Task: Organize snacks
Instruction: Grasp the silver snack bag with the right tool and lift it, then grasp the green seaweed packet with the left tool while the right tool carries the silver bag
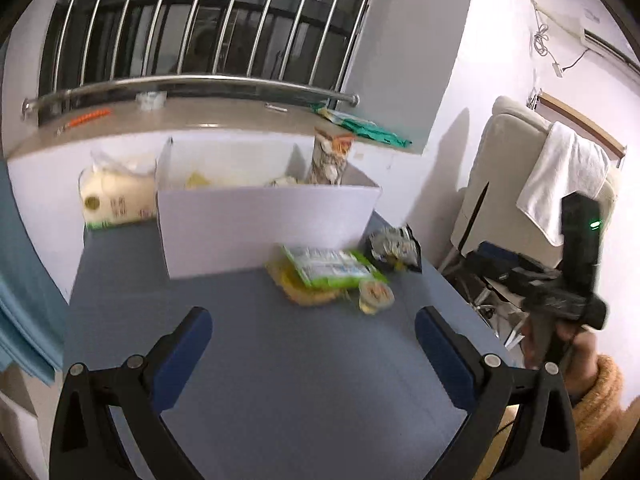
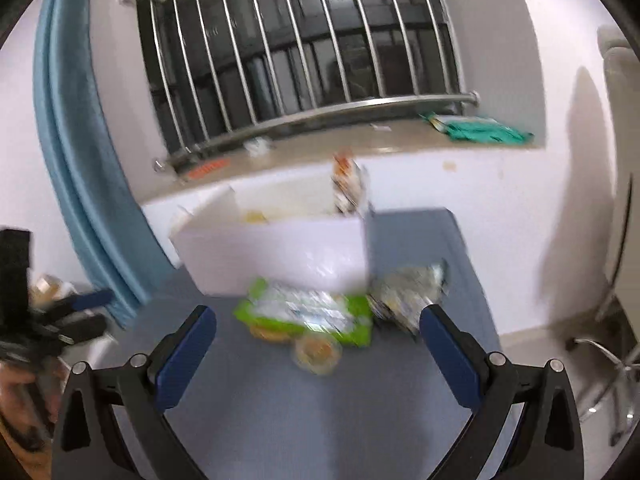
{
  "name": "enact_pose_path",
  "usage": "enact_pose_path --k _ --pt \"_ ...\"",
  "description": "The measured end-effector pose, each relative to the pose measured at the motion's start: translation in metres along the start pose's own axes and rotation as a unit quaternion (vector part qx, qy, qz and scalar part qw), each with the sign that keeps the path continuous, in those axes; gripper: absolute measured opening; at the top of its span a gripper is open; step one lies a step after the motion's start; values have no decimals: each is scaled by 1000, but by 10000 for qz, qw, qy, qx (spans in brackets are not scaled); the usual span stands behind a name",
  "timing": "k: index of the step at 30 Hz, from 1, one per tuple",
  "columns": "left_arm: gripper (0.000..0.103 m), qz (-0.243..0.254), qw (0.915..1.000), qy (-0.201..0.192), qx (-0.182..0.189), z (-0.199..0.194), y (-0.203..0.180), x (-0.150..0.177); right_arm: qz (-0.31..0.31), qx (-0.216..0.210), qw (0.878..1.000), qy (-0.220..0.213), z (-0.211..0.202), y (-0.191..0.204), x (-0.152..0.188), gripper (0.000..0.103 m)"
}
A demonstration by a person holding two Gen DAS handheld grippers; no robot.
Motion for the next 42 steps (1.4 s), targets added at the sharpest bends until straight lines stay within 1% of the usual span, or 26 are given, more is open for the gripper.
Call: enact_pose_path --k 2,4,5,8,10,13,15,19,21,22,23,24,26,29,30,31,33,36,40,42 --pt "103 -33 10000 46 4 -2 0 8 -31 171 9995 259 10 -8 11 103" --pt "103 -134 9999 59 44 -3 2 13 37 268 9990 350 17 -17 16 103" --pt "103 -165 9998 72 65 -3 2 14 173 309 9985 414 23 -25 17 103" --pt "103 -230 9996 120 101 0 3 17 667 192 9961 539 40 -50 16 103" --pt "103 -228 9995 164 117 3 3 19 1019 77 9925 665 56 -67 13 103" --pt "103 -148 9997 175 117 6 -1 19 1377 20 9868 852 84 -91 6 103" --pt "103 -132 9996 208 129 8 -2 18 1399 196 9849 998 100 -99 2 103" --pt "103 -48 9995 276 126 14 -7 18 1363 188 9821 1289 138 -112 -8 103" --pt "103 -27 9995 305 125 16 -8 18 1433 199 9799 1372 150 -116 -9 103" --pt "103 -24 9994 321 122 18 -7 18 1509 180 9773 1474 159 -121 -8 91" --pt "103 -25 9994 332 99 19 -8 18 1505 210 9770 1493 162 -122 -7 62" --pt "103 -27 9994 337 88 20 -7 18 1442 136 9799 1369 160 -122 -9 61" --pt "103 -73 9993 347 92 22 -6 17 1579 -218 9772 1402 157 -122 -10 59" --pt "103 -205 9988 435 112 32 -2 12 1330 -61 9824 1311 143 -118 -8 58" --pt "103 -227 9986 475 72 37 -1 9 1351 -110 9830 1242 136 -117 -7 58" --pt "103 -242 9981 559 0 47 0 6 1457 -251 9827 1118 124 -117 -7 58" --pt "103 -325 9971 689 -52 64 0 0 1597 -374 9820 938 105 -116 -7 58" --pt "103 -531 9947 858 209 98 -1 -16 1660 -615 9823 614 71 -108 -8 59" --pt "103 -719 9905 1131 311 144 -1 -30 1536 -896 9837 274 28 -91 -4 59" --pt "103 -723 9890 1280 129 161 0 -33 1520 -998 9831 194 14 -85 1 59"
Point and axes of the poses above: each gripper's, at about its wrist camera, not at the fingertips, and z roughly the way its jaws point, y to its left, x to its underside, the point moved 2 cm from there along z, roughly the way its jaws point, and after that the axes turned 3 degrees about -x, right-handed, at the moved point
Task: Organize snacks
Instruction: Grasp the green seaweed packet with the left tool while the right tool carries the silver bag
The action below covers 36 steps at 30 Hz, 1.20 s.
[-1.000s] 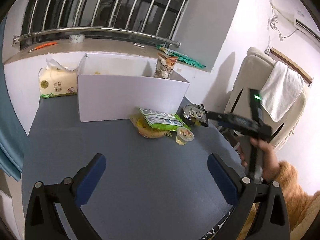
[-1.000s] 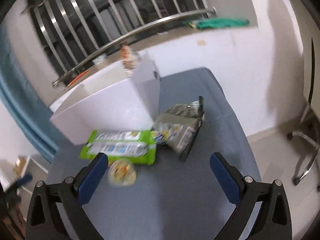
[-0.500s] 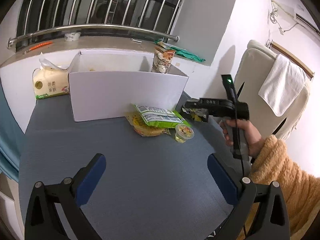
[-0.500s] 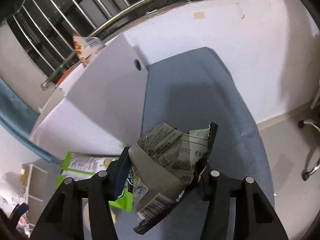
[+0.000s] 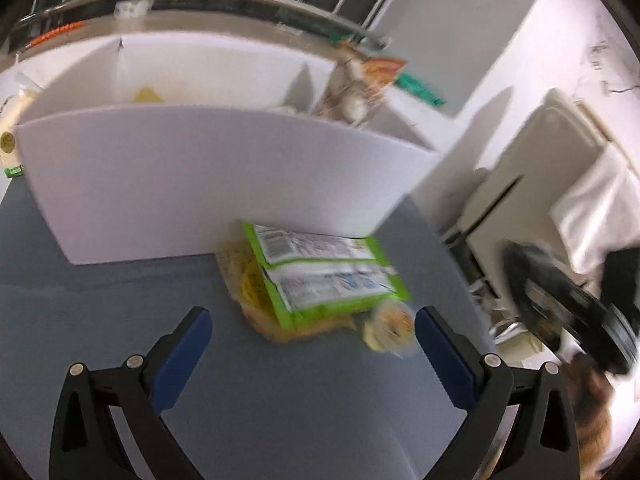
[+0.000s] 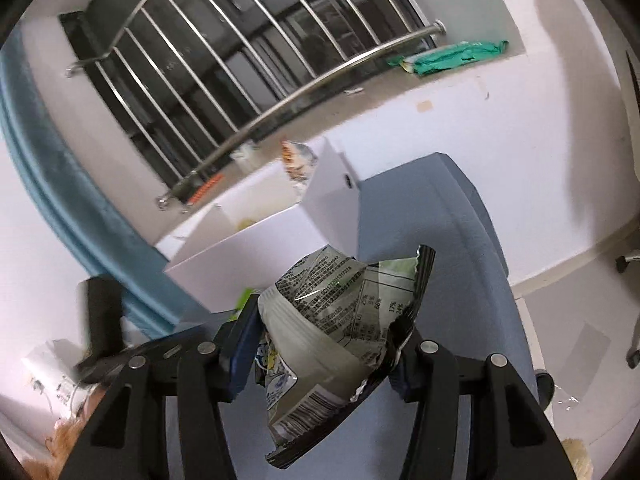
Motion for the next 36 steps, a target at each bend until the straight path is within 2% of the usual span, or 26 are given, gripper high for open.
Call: enact_pose_path --k 3,5,7,9,10,13,14,17,21,28,32,36 --pt "103 -52 9996 207 -175 22 4 -7 92 -121 9999 -38 -11 1 10 59" --pt "99 -134 9996 201 -119 26 7 -8 127 -101 9999 -23 -18 2 20 59" --pt "84 -72 9998 142 -105 26 6 -9 148 -72 9999 -21 -20 -1 25 59" --pt "45 164 9995 137 -240 26 2 -9 213 -90 9997 -14 -23 -2 29 59" --pt "36 242 9994 131 -214 26 1 -9 202 -74 9998 -21 -24 -2 30 59" --pt "18 397 9992 66 54 19 -6 -10 166 -73 9998 -6 -22 0 32 59" --pt "1 453 9990 32 -20 16 -8 -10 152 -83 9998 -9 -23 1 32 59" --pt "0 519 9984 -176 167 -4 -11 -10 86 -84 9999 -13 -23 3 32 59" --pt "0 793 9943 -717 38 -46 -21 -9 -47 -55 10000 0 -22 10 32 59" --pt "1 1157 9806 -1561 -246 -132 -25 -17 -377 -21 9993 -4 -16 34 25 60" --pt "1 1195 9736 -1920 -319 -169 -24 -23 -622 -97 9980 18 -9 53 20 60" --pt "1 1121 9687 -2166 -457 -190 -12 -35 -946 -178 9954 -30 0 79 5 60"
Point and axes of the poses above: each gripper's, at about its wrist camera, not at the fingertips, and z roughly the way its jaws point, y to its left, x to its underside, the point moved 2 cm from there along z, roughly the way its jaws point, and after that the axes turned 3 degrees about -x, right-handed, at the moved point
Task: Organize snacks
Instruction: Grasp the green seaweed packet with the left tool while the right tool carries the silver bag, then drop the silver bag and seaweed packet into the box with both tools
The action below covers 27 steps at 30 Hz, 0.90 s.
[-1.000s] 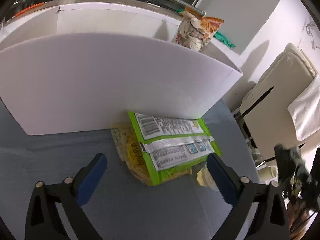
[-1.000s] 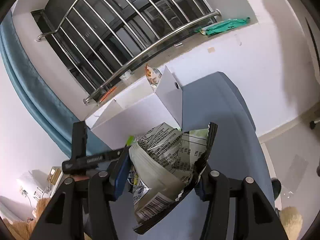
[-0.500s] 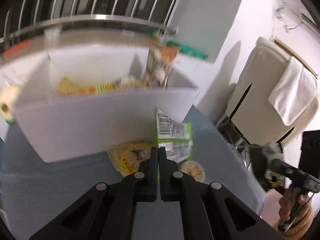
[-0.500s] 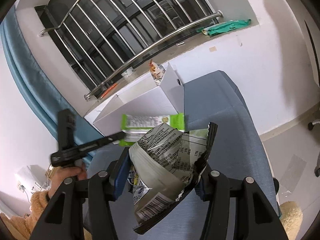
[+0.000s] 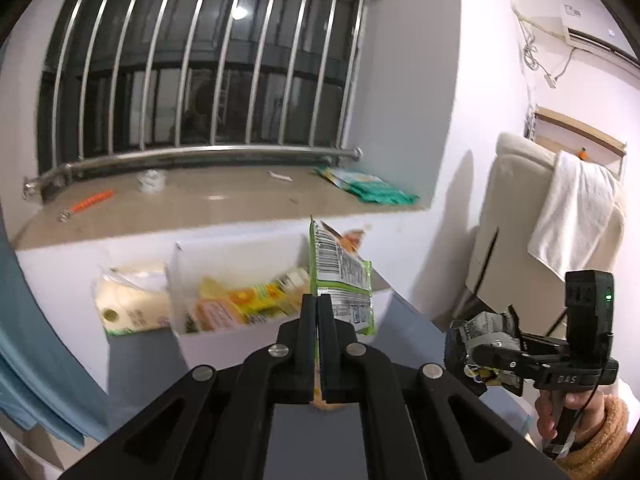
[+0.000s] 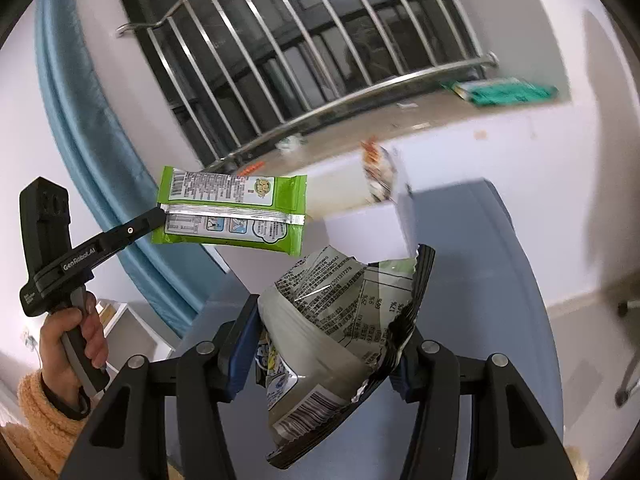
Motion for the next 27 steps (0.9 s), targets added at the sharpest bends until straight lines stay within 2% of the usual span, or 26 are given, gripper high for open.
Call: enact_pose_path --k 4,8,11,18,19,21,22,23,24,25,27 --pt "1 -194 9995 -143 -180 6 24 -19 -322 19 9994 -106 15 17 -29 60" --pt "1 -282 9988 -105 -382 34 45 -38 -574 71 9981 -203 43 28 -73 60" --pt "1 -318 9982 -58 -508 54 57 -50 -536 158 9983 -170 72 30 -103 60" --pt "1 -216 9963 12 -837 87 76 -69 -766 508 9957 -93 125 31 -144 60" --pt "1 -207 9960 -2 -874 89 78 -70 -788 561 9953 -17 133 31 -146 62" --pt "5 -193 9955 144 -919 98 82 -70 -786 690 9944 121 146 31 -151 78" --pt "13 -170 9945 342 -976 106 83 -70 -829 734 9937 194 154 32 -153 92" --pt "49 -144 9934 439 -1048 109 83 -69 -852 796 9930 193 157 32 -155 98" --pt "96 -125 9925 486 -1117 111 83 -68 -877 859 9923 165 158 32 -155 101" --pt "102 -133 9923 455 -1141 110 82 -66 -916 943 9912 140 158 32 -156 103" --pt "103 -88 9925 381 -1160 104 78 -63 -976 1093 9892 47 153 34 -153 103"
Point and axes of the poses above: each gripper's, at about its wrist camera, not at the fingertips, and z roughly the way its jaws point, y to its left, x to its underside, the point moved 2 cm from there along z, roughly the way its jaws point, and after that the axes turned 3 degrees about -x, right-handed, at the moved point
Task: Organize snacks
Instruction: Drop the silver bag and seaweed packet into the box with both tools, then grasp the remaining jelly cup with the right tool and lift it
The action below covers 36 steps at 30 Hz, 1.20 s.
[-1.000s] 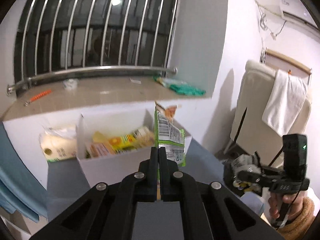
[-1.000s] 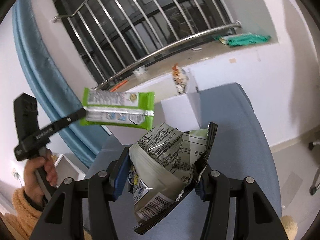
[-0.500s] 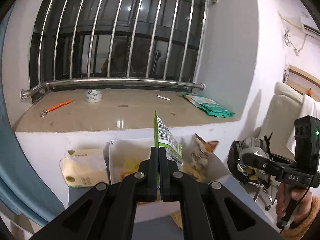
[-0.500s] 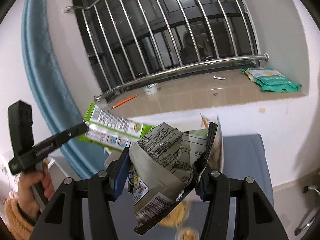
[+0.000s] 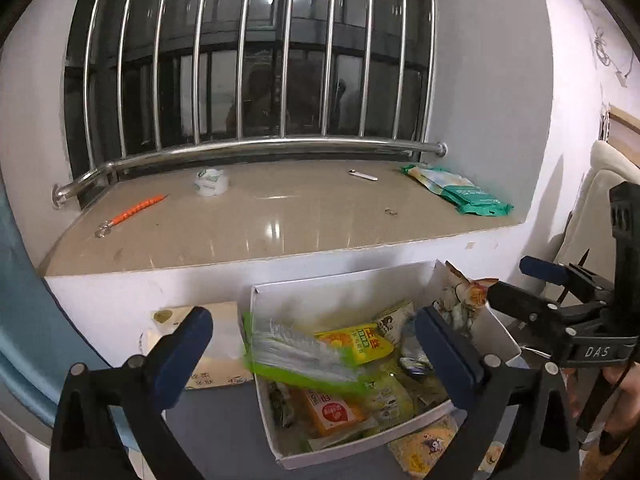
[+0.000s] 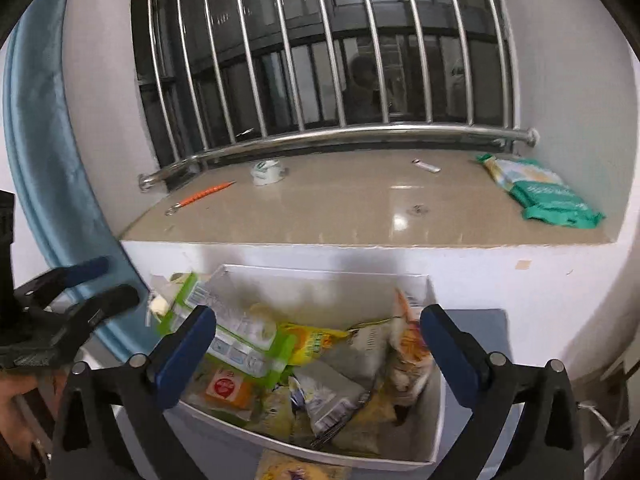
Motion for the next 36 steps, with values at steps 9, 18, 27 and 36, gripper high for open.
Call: enact_pose_path --k 9,18,27,36 --pt "103 23 9999 59 82 -19 -12 8 47 -25 9998 -188 -39 -4 15 103" --pt "103 389 9982 24 460 -67 -46 63 225 -305 9986 -356 -105 -17 72 103" --pt "103 474 9965 112 674 -98 -71 153 817 -336 9959 196 -127 -35 180 103" --pt "103 147 9959 492 745 -99 -72 185 789 -138 9953 549 -111 -32 215 103"
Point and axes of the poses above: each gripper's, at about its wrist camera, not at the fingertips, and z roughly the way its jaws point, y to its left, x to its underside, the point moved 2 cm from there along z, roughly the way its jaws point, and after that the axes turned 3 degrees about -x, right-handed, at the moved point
